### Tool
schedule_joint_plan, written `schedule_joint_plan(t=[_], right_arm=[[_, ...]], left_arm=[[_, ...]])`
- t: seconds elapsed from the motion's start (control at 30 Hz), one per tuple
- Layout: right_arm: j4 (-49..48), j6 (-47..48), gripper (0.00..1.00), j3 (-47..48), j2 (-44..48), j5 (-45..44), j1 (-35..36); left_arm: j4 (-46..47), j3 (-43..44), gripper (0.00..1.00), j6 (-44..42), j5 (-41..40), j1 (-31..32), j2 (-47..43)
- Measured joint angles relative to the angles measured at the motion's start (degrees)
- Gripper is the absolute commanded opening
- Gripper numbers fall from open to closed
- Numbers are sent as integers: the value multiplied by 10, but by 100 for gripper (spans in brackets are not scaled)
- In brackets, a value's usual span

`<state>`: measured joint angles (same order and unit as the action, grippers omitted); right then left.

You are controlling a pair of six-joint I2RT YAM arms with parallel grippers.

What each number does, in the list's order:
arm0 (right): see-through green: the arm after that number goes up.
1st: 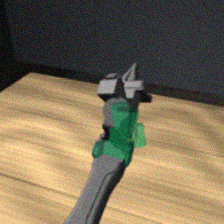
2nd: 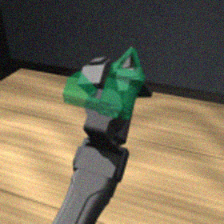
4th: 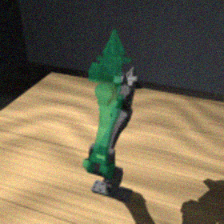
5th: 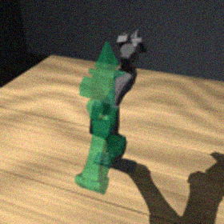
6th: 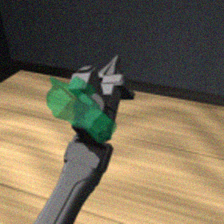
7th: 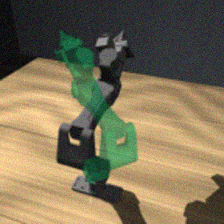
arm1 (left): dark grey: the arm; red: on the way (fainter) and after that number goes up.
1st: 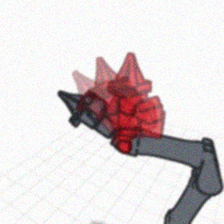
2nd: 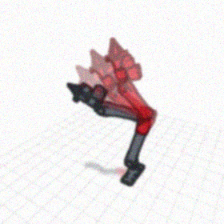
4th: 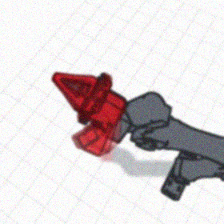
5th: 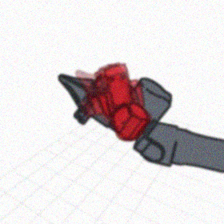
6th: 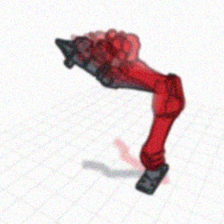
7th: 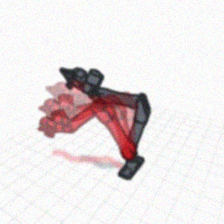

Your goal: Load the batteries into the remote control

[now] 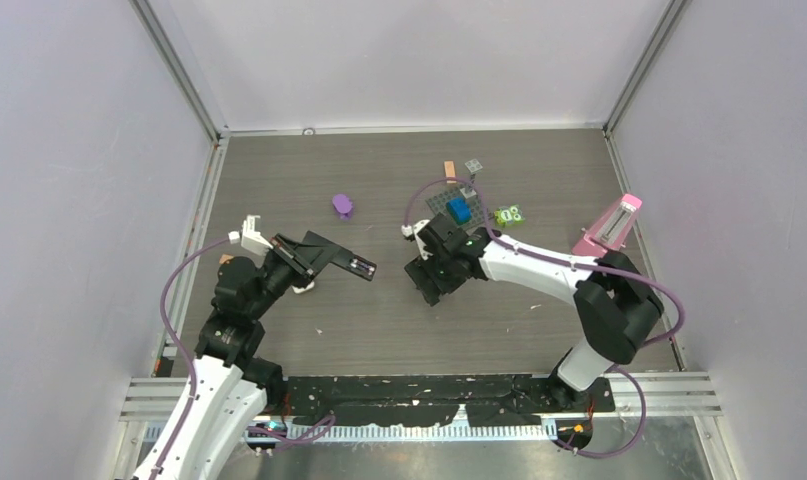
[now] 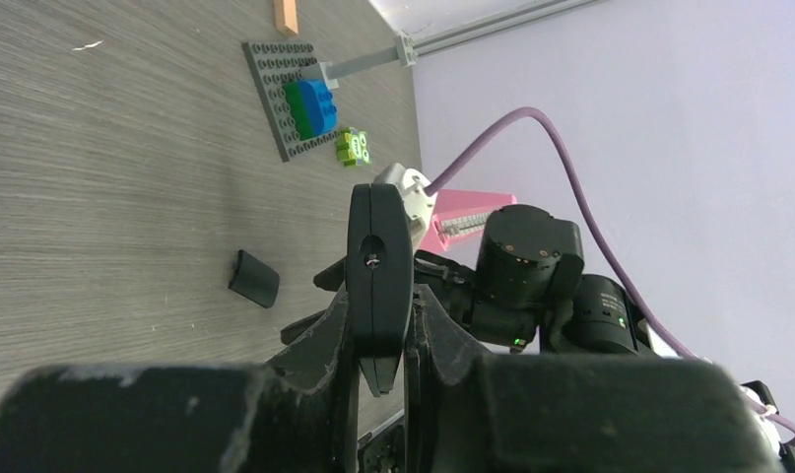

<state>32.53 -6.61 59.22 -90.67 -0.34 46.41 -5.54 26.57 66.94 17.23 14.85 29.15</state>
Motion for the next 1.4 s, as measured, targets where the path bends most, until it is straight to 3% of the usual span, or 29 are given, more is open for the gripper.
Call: schedule_joint_plan(t=[0.57, 0.9, 0.97, 1.17, 1.4], right_arm=[[3, 91, 76, 81, -139, -27, -1], [29, 111, 47, 112, -165, 42, -20], [32, 111, 38, 114, -167, 50, -22], [33, 105, 26, 113, -166, 61, -25], [-2, 83, 24, 54, -113, 64, -24]], left_arm=[[2, 4, 0, 0, -2, -11, 33], [12, 11, 0, 1, 2, -25, 40], [15, 11, 0, 1, 5, -27, 44], [19, 11, 0, 0, 12, -30, 50], [28, 11, 0, -23, 22, -33, 49]])
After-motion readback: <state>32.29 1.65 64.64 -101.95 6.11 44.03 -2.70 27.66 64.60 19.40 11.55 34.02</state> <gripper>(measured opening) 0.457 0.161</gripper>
